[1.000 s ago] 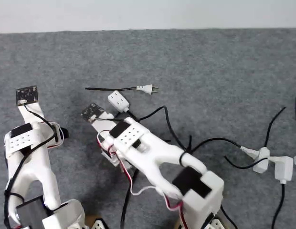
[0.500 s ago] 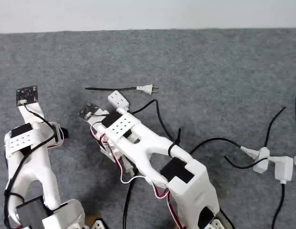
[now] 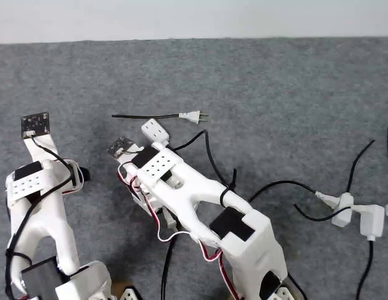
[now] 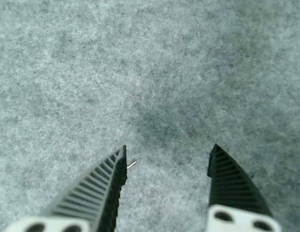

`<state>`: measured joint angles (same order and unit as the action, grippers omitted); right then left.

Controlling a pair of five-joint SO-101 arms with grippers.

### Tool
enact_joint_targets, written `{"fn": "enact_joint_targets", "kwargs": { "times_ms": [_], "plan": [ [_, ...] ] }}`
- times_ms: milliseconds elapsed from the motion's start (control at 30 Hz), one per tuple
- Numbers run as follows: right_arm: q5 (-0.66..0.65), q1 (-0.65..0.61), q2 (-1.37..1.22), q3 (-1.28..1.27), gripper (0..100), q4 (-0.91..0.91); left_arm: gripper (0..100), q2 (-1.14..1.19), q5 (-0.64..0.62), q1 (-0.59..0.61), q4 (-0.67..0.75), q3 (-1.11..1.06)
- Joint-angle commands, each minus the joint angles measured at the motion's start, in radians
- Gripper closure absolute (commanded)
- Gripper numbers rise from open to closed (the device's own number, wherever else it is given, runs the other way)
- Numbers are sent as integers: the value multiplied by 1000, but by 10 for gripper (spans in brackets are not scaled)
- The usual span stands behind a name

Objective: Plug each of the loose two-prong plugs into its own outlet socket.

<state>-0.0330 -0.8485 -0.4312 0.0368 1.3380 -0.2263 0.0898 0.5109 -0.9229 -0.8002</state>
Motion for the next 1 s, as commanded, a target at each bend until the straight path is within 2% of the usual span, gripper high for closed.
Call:
{"fn": "enact_joint_targets", "kwargs": {
  "times_ms": [0, 100, 333, 600, 967],
  "plan": [
    [14, 10, 174, -35, 911, 7, 742, 0, 9, -9, 23, 12],
    [18, 8, 297, -143, 998, -15, 742, 0, 9, -9, 23, 12],
    [20, 10, 432, -442, 990, -240, 742, 0, 9, -9, 23, 12],
    [20, 2, 338, -445, 990, -295, 742, 0, 9, -9, 23, 12],
    [21, -117, 260, -436, 990, -294, 742, 0, 11, -9, 23, 12]
  ]
}}
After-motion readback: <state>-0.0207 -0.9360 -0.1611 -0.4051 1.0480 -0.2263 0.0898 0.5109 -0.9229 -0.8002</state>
